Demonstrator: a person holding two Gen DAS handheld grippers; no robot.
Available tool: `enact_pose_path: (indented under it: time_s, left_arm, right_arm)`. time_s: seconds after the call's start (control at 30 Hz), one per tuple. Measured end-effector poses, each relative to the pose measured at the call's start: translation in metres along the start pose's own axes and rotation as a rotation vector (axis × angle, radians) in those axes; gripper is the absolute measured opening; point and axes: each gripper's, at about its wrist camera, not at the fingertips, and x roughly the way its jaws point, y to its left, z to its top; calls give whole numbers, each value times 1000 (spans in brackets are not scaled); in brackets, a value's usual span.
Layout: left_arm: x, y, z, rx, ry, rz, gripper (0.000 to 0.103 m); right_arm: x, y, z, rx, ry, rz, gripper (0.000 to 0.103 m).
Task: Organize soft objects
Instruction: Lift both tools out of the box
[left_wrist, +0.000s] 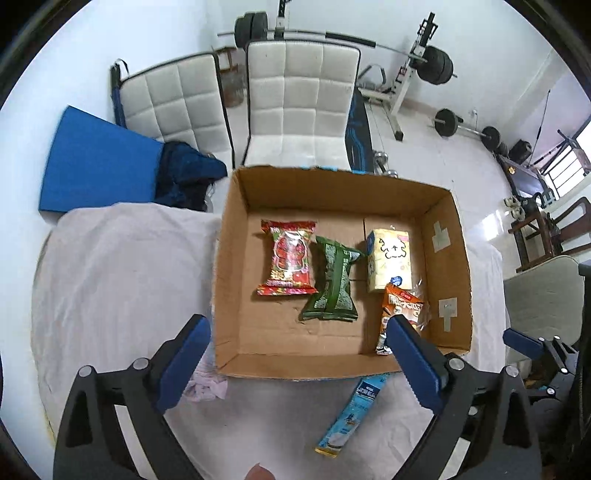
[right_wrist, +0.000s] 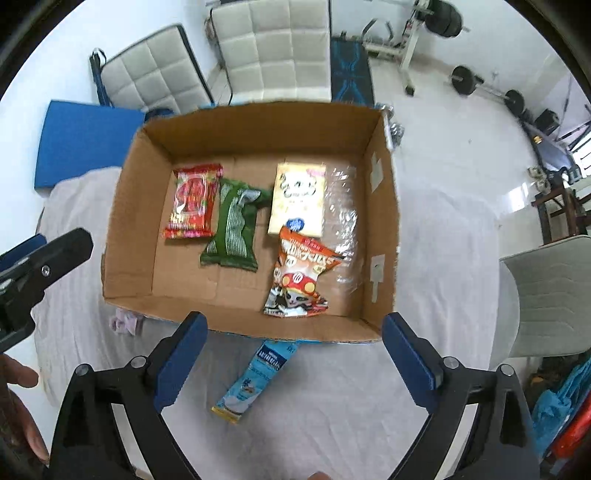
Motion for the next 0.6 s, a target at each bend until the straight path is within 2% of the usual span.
enact_pose_path:
  time_s: [0.13,0.3,0.33,0.5,0.6]
  left_arm:
    - [-19,3,-10,5,-61,15,98]
    - [-41,4,-23,15,-133,31,98]
    - [-43,4,-25,19,-144,37,102]
    - [-52,18,-33,12,-177,58,103]
    - [-49,41,-41,-25,-172,103,103]
  right_arm:
    - [-14,-2,-10,39,-40,7,102]
    - [-29,-2,-24,65,-88,2,102]
    - [-32,-1,-26,66,-92,1,102]
    - [-41,-1,-35,100,-122,22,103]
    - [-29,-5,-50,148,-90,35,103]
